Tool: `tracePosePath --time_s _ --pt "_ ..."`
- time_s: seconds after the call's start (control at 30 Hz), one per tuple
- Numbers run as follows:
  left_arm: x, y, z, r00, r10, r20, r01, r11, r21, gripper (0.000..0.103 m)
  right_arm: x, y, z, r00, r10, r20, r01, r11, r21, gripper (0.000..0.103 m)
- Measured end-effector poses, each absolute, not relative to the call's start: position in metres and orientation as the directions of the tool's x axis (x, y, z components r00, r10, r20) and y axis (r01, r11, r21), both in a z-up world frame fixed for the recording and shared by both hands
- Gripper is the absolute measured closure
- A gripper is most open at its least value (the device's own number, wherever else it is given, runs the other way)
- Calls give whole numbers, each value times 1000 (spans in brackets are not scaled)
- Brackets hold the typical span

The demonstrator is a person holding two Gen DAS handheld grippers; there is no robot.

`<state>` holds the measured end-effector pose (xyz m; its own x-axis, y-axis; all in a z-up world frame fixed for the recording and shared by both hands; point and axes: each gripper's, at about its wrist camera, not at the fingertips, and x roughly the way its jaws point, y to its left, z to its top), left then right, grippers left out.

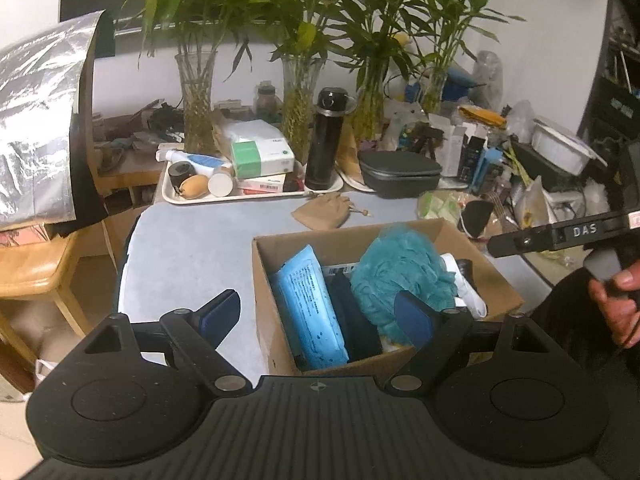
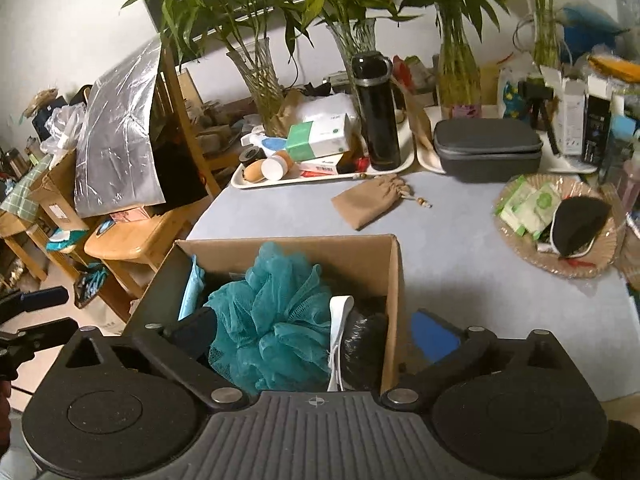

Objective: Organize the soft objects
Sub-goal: 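Open the right gripper to drop the white strap into the box, then withdraw both grippers from the box back over the table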

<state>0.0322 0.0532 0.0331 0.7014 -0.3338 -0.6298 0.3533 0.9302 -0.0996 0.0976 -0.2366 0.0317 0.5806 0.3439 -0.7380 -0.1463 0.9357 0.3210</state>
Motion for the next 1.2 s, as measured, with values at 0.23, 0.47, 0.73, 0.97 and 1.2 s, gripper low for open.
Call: tracePosePath --time_s 0.23,0.47,0.73,0.97,1.2 --pt "38 51 34 716 -242 -655 289 957 -38 18 91 -234 44 600 315 -735 -179 949 261 0" --pt "48 49 38 712 -200 -673 262 965 -9 18 92 -233 54 628 244 -739 -187 969 162 0" --pt "63 43 38 677 -178 -714 260 966 6 18 98 -238 52 614 211 -760 -169 976 135 0" --pt "72 40 33 612 -195 -766 278 960 -22 18 100 -238 50 574 210 -792 -183 975 126 0" --pt "83 45 26 537 -232 -811 279 956 -89 18 103 -228 37 495 211 -843 -242 965 100 0"
